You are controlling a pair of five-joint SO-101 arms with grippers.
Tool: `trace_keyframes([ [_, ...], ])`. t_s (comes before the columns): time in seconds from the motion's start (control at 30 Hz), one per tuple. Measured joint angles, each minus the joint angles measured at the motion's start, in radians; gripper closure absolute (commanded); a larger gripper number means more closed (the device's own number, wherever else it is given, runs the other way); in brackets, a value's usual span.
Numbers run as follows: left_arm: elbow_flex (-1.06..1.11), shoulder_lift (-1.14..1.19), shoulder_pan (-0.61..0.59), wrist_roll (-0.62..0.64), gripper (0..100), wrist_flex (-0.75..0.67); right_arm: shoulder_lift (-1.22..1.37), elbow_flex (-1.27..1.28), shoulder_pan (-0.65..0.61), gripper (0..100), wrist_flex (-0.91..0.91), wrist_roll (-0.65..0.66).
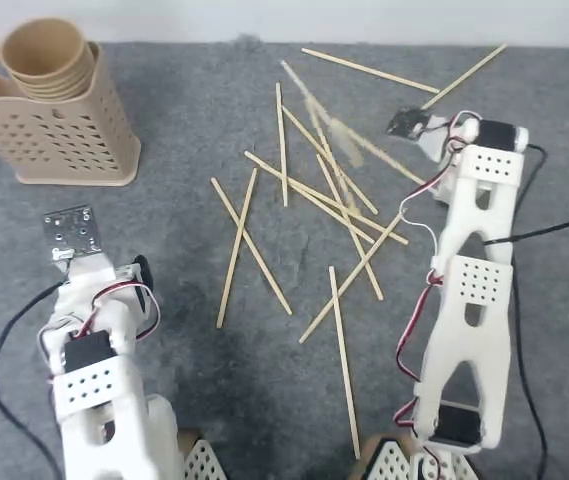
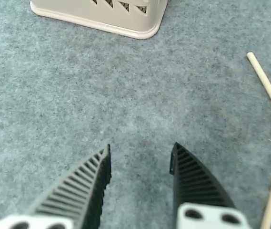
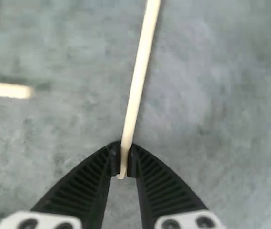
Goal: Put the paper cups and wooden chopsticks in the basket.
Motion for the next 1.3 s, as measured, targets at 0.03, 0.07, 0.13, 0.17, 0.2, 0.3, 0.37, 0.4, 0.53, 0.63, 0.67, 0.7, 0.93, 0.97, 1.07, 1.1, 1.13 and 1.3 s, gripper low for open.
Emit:
trace_keyframes([
  [0.03, 0.000, 0.000, 0.000, 0.000, 80, 0.000, 0.000, -0.005, -0.008, 99.1, 0.003, 0.023],
  [0.07, 0.000, 0.000, 0.000, 0.000, 80, 0.000, 0.000, -0.006, -0.014, 99.1, 0.003, 0.038],
  [0.13, 0.000, 0.000, 0.000, 0.000, 80, 0.000, 0.000, -0.011, -0.021, 99.1, 0.003, 0.061],
  [0.17, 0.000, 0.000, 0.000, 0.000, 80, 0.000, 0.000, -0.011, -0.025, 99.1, 0.003, 0.083],
  [0.2, 0.000, 0.000, 0.000, 0.000, 80, 0.000, 0.000, -0.011, -0.028, 99.1, 0.003, 0.104],
  [0.3, 0.000, 0.000, 0.000, 0.000, 80, 0.000, 0.000, -0.011, -0.038, 99.1, 0.008, 0.127],
  [0.37, 0.000, 0.000, 0.000, 0.000, 80, 0.000, 0.000, -0.011, -0.041, 99.1, 0.008, 0.132],
  [0.4, 0.000, 0.000, 0.000, 0.000, 80, 0.000, 0.000, -0.011, -0.046, 99.1, 0.008, 0.135],
  [0.53, 0.000, 0.000, 0.000, 0.000, 80, 0.000, 0.000, -0.011, -0.068, 99.1, 0.008, 0.135],
  [0.63, 0.000, 0.000, 0.000, 0.000, 80, 0.000, 0.000, -0.011, -0.094, 99.1, 0.008, 0.110],
  [0.67, 0.000, 0.000, 0.000, 0.000, 80, 0.000, 0.000, -0.011, -0.104, 99.1, 0.008, 0.098],
  [0.7, 0.000, 0.000, 0.000, 0.000, 80, 0.000, 0.000, -0.011, -0.117, 99.1, 0.008, 0.084],
  [0.93, 0.000, 0.000, 0.000, 0.000, 80, 0.000, -0.011, -0.011, -0.167, 99.2, 0.008, -0.120],
  [0.97, 0.000, 0.000, 0.000, 0.000, 80, 0.000, -0.021, -0.011, -0.167, 99.2, 0.008, -0.157],
  [1.07, 0.000, 0.000, 0.000, 0.000, 80, 0.000, -0.071, -0.011, -0.161, 99.2, 0.008, -0.258],
  [1.1, 0.000, 0.000, 0.000, 0.000, 80, 0.000, -0.086, -0.011, -0.161, 99.2, 0.008, -0.284],
  [1.13, 0.000, 0.000, 0.000, 0.000, 80, 0.000, -0.097, -0.011, -0.161, 99.2, 0.008, -0.301],
  [1.3, 0.000, 0.000, 0.000, 0.000, 80, 0.000, -0.157, 0.060, -0.170, 99.2, 0.008, -0.370],
])
